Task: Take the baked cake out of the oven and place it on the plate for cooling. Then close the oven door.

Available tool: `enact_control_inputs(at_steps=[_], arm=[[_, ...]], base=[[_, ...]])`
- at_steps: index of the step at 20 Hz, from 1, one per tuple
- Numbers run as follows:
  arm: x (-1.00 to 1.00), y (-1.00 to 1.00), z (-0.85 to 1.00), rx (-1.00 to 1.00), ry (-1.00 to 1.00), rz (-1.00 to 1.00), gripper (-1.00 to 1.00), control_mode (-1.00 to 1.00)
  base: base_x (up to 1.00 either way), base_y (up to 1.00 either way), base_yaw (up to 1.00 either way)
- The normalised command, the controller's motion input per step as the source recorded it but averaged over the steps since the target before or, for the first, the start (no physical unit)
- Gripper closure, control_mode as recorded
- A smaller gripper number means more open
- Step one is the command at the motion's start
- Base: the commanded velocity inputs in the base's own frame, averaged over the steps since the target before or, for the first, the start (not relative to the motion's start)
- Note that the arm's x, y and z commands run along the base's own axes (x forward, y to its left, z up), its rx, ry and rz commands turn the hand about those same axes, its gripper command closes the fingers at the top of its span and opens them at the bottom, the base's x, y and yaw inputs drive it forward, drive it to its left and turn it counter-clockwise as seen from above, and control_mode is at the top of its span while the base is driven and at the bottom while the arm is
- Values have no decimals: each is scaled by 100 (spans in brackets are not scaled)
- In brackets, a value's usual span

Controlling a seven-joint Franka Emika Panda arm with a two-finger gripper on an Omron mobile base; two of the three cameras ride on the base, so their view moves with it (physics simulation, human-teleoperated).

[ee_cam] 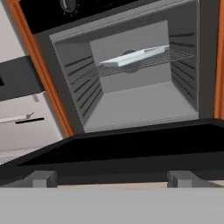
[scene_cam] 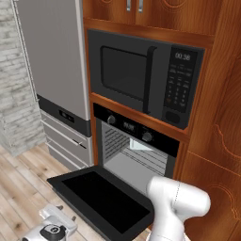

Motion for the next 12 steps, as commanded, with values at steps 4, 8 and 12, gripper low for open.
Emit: enact_control_inputs(at_steps=[4,8,12], arm=[[16,0,-43,0,0,0,-100,-100],[10,4,-49,0,0,0,-100,-100],[13,11,-49,0,0,0,-100,-100]], base=[[0,0,0],[0,0,0],[0,0,0]])
